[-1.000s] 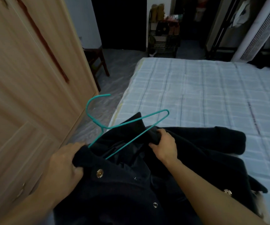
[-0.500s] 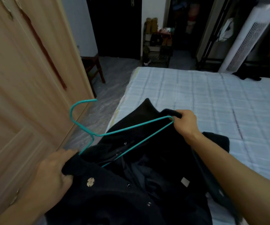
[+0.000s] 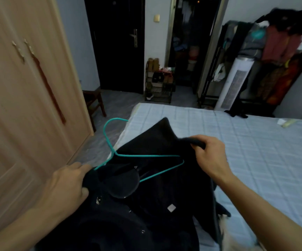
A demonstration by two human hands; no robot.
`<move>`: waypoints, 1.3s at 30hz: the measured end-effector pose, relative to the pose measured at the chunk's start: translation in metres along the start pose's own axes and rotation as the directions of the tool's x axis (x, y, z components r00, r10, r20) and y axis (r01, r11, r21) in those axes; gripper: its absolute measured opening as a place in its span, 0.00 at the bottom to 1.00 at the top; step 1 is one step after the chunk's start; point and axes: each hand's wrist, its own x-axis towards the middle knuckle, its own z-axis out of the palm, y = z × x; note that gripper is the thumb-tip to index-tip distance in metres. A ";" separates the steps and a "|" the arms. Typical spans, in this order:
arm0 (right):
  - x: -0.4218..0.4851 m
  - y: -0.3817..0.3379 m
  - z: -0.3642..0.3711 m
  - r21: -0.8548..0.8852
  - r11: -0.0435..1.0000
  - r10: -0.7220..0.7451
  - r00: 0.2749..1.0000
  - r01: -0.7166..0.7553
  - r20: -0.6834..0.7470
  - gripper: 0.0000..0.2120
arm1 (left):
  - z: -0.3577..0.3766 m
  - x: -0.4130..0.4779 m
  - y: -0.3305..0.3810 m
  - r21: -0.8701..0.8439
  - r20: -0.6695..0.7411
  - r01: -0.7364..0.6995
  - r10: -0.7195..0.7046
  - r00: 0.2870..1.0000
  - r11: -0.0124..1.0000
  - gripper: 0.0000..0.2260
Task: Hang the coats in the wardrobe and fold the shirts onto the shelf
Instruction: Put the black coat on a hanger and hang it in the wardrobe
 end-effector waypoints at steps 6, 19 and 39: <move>-0.068 -0.012 -0.045 -0.123 0.991 -0.064 0.998 0.061 -0.022 0.17 | -0.050 -0.019 0.051 0.067 -0.033 -0.033 0.035 0.999 0.997 0.16; -0.124 -0.061 -0.121 -0.001 0.999 0.047 0.990 -0.047 -0.137 0.12 | -0.147 -0.098 0.062 0.287 -0.072 -0.051 0.075 0.995 0.957 0.19; -0.235 -0.172 -0.159 -0.035 0.942 -0.330 0.903 0.334 -0.275 0.07 | -0.230 -0.164 0.133 -0.229 -0.670 -0.453 0.198 0.715 0.861 0.17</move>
